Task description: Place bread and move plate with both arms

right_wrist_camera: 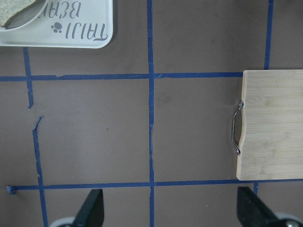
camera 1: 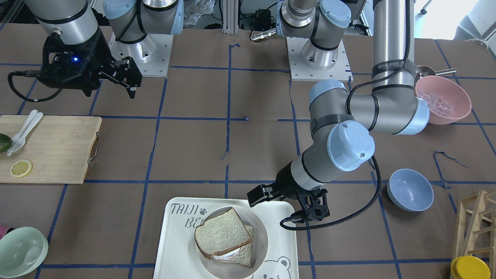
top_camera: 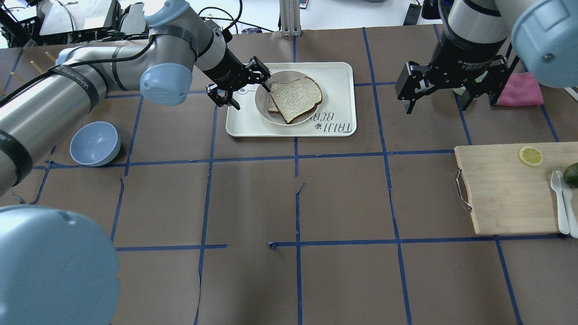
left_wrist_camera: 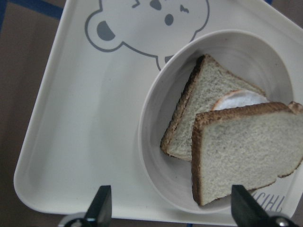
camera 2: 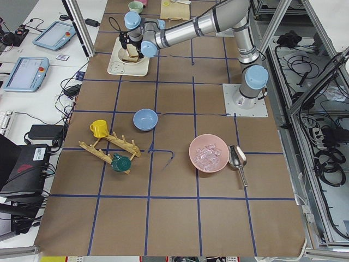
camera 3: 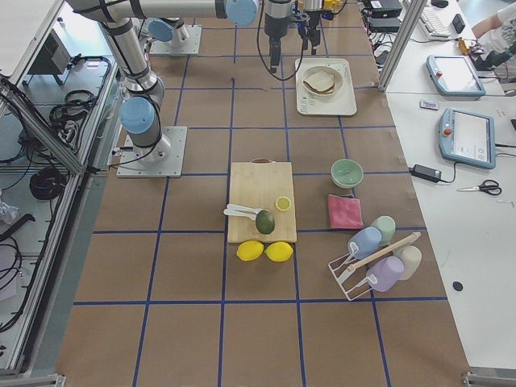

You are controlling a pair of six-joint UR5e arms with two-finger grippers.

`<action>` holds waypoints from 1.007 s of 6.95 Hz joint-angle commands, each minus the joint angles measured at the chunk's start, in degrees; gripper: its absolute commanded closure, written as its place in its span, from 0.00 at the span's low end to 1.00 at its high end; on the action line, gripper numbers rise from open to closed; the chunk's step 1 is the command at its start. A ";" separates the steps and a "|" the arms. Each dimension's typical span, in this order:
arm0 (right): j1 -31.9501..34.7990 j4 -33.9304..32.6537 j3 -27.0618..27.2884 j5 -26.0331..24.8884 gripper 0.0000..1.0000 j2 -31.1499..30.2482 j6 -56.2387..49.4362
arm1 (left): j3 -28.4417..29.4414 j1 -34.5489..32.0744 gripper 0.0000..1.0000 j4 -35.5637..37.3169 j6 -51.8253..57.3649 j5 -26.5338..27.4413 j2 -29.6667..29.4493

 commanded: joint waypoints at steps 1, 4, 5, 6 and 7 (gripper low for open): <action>0.04 -0.26 -0.06 0.18 0.00 -0.18 -0.21 | -0.64 -0.75 0.00 -11.14 -0.01 0.64 9.96; 0.04 -0.43 -0.06 0.18 0.00 -0.09 -0.21 | -0.55 -1.90 0.00 -22.32 3.48 11.24 20.87; 0.04 -0.44 -0.06 0.18 0.00 -0.18 -0.21 | -0.64 -1.90 0.00 -24.08 16.04 14.68 22.73; 0.04 -0.44 0.02 0.00 0.00 -0.09 -0.21 | -0.03 -1.64 0.00 -26.01 21.99 17.58 24.23; 0.04 -0.52 0.02 0.09 0.00 -0.18 -0.21 | 0.33 -1.63 0.00 -27.25 22.49 22.05 25.72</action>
